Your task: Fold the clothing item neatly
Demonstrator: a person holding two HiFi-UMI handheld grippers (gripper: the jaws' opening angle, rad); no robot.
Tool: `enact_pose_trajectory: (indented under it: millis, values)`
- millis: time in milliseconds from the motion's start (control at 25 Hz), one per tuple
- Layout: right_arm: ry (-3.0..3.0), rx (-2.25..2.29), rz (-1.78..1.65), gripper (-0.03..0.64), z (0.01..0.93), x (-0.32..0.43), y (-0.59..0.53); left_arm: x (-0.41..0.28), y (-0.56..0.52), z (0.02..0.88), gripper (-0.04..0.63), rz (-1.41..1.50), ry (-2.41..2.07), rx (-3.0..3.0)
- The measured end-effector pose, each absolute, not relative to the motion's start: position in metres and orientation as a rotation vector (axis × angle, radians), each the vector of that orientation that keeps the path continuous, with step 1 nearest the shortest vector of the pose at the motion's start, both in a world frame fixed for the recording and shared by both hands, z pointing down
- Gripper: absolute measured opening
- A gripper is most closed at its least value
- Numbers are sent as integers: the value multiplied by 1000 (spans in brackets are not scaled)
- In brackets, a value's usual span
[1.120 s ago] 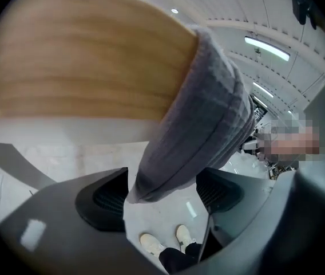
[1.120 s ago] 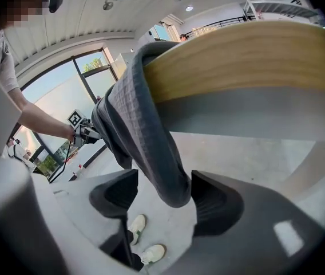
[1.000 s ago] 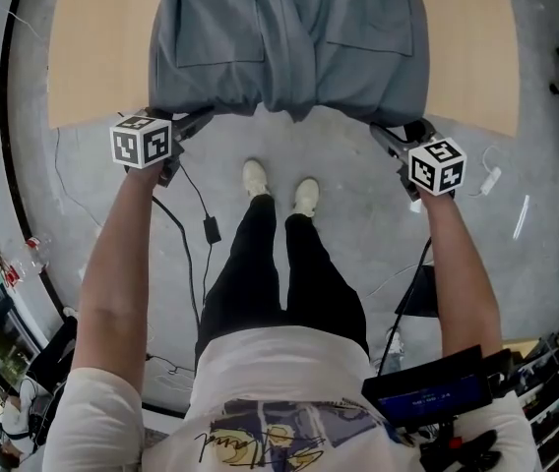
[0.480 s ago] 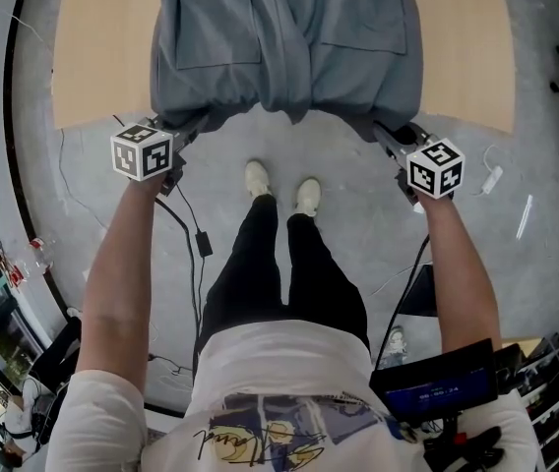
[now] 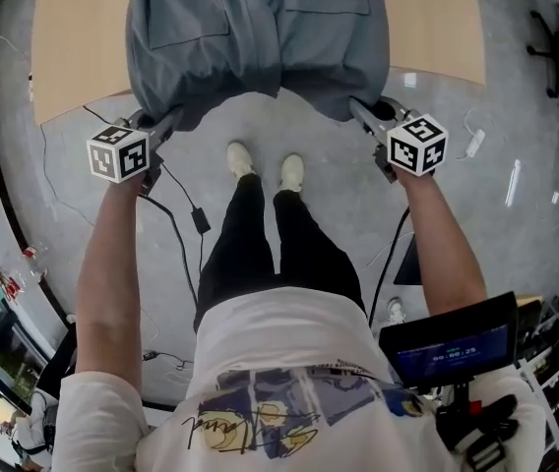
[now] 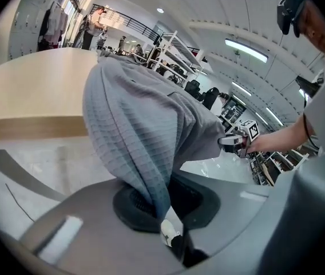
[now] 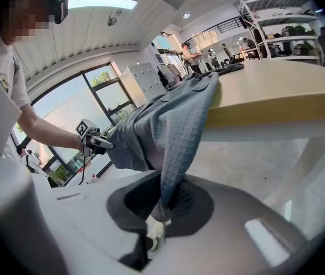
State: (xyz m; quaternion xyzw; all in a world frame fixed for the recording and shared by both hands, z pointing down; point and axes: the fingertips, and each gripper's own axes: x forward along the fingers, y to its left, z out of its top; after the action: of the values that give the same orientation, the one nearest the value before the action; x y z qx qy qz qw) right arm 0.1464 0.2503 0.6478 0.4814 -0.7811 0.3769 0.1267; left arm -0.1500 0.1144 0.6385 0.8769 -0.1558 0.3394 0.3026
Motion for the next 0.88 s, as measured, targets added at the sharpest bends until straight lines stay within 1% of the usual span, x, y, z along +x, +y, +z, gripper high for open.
enact_pose_trajectory:
  millis: [280, 640, 880]
  values:
    - [-2314, 1401, 1133, 13, 622, 138, 264, -155, 128, 611, 17, 755, -386, 2307]
    - [-2345, 1351, 1148, 12, 582, 118, 296, -180, 162, 575, 17, 697, -280, 2301]
    - [-2418, 1307, 1138, 12, 553, 116, 300, -181, 172, 551, 17, 614, -251, 2293]
